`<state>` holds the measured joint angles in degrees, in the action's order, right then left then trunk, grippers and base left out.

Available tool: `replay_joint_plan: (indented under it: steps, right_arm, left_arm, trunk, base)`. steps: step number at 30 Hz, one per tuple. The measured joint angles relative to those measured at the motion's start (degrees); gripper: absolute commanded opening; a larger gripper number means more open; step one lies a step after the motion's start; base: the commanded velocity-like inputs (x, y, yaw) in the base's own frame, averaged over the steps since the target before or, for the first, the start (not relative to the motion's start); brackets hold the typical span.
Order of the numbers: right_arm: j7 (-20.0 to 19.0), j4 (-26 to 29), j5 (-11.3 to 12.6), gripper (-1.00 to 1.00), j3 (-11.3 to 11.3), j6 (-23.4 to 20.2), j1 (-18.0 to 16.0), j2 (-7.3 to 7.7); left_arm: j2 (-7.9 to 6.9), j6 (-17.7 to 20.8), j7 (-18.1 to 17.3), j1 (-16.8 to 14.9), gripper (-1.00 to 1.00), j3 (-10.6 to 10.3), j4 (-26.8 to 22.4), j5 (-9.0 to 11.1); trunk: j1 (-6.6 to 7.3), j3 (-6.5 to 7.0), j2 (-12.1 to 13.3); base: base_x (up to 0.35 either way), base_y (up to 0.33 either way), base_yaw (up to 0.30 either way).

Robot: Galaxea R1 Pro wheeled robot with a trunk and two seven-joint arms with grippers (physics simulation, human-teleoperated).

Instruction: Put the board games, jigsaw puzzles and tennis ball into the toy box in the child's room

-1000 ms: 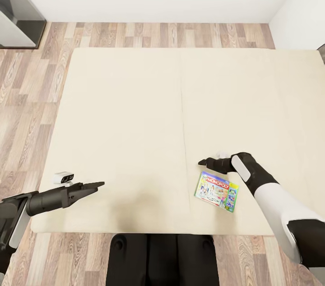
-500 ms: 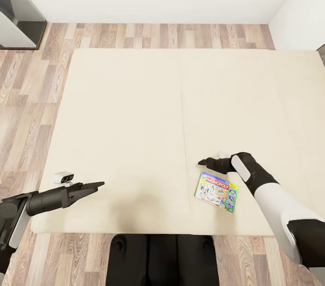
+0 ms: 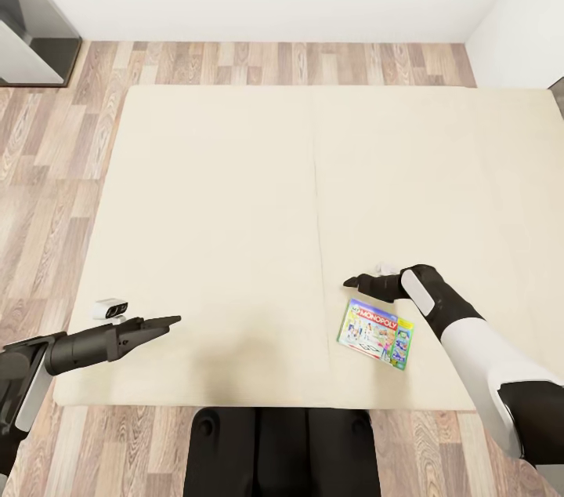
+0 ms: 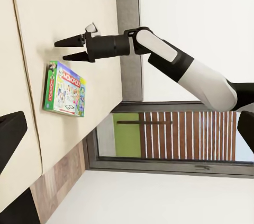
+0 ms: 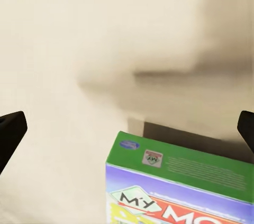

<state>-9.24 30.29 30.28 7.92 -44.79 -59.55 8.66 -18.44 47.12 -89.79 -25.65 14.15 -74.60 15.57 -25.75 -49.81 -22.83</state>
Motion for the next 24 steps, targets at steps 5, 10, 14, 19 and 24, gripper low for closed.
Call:
replay_joint_plan:
  steps: [5,10,14,19,24]
  right_arm:
    - [0.0,0.0,0.0,1.0,0.0,-0.1,0.0,-0.02]
    - [-0.1,0.1,0.1,1.0,0.0,-0.2,0.0,-0.02]
    - [-0.1,0.1,0.1,1.0,0.0,-0.2,0.0,-0.02]
    - [-0.1,0.2,0.0,1.0,0.1,-0.2,0.0,-0.02]
    - [0.0,0.2,0.1,1.0,0.1,-0.3,0.0,-0.02]
  left_arm:
    - [0.02,0.0,0.0,0.0,1.0,0.0,0.0,0.0]
    - [0.04,0.0,0.0,0.0,1.0,0.0,0.0,0.0]
    - [0.03,0.0,0.0,0.0,1.0,0.0,0.0,0.0]
    - [0.01,0.0,0.0,0.0,1.0,0.0,0.0,0.0]
    - [0.01,0.0,0.0,0.0,1.0,0.0,0.0,0.0]
  trunk:
    - [0.0,0.23,0.0]
    - [0.0,0.32,0.0]
    - [0.0,0.35,0.0]
    - [0.0,0.45,0.0]
    - [0.0,0.73,0.0]
  base:
    - [0.0,0.0,0.0]
    - [0.0,0.0,0.0]
    - [0.0,0.0,0.0]
    - [0.0,0.0,0.0]
    - [0.0,0.0,0.0]
